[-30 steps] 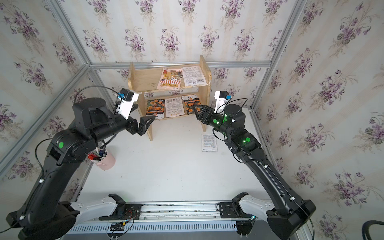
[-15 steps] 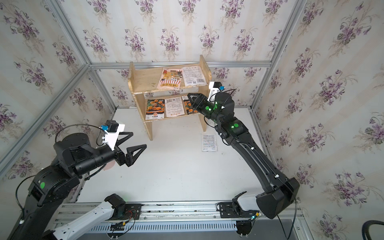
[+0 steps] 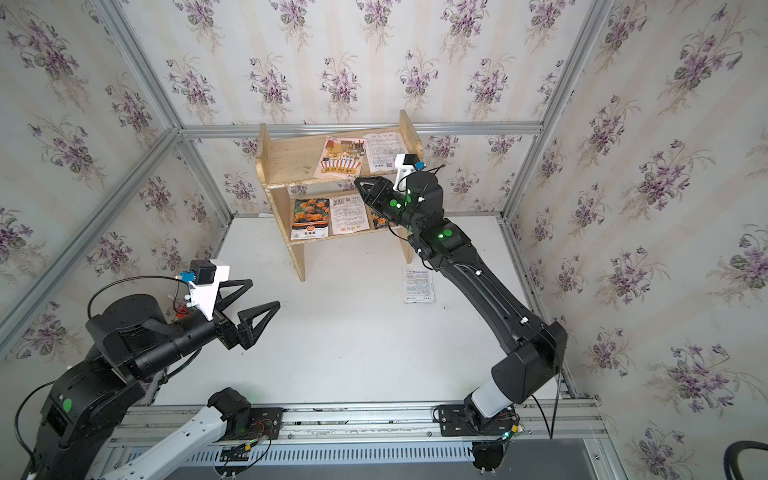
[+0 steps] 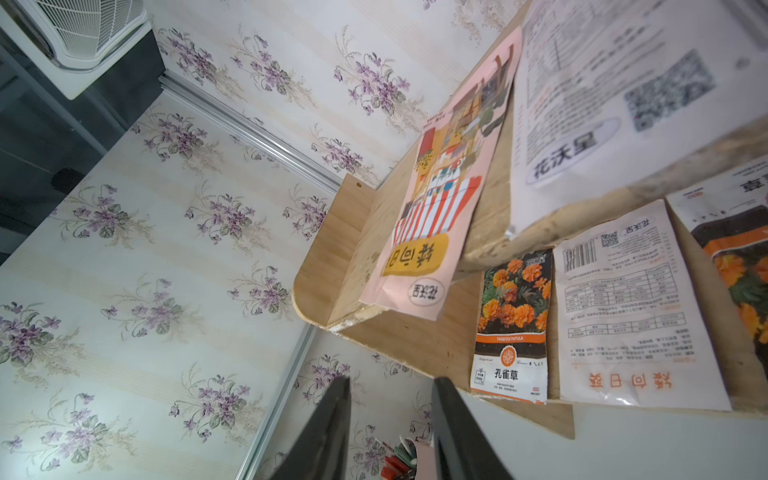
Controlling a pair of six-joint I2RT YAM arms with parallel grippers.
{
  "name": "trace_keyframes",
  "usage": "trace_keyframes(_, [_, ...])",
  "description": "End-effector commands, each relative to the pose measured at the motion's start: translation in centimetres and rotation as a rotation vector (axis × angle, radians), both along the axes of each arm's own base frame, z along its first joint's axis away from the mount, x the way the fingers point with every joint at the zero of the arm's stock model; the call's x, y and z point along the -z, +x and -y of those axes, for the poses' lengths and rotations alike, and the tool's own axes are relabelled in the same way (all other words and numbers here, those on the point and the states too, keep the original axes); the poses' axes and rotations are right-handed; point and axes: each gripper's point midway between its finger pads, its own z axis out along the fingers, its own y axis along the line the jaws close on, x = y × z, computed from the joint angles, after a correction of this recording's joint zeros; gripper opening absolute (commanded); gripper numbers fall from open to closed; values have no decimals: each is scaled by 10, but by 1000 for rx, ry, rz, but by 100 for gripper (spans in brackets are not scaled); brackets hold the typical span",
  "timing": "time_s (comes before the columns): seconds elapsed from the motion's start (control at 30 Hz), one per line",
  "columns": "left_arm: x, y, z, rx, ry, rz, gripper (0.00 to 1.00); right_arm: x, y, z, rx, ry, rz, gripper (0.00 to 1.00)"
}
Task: Take the seed bag off the shelf
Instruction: Pick up the seed packet from the shelf.
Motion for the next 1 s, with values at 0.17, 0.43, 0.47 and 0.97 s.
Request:
trace_keyframes(0.17, [3,1,-2,-16,-11,-14,100,-7,13,-7,13,20,14,37])
trace_keyframes(0.43, [3,1,-5,-28,-3,-10,100,-4,24,-12,23,17,4,36])
trace_keyframes(0.47, [3,1,-5,-29,-3,-11,100,-2,25,-13,24,14,0,36])
trace_keyframes(0.97, [8,4,-4,-34,8,-20,100,-4,31,-10,40,16,7,37])
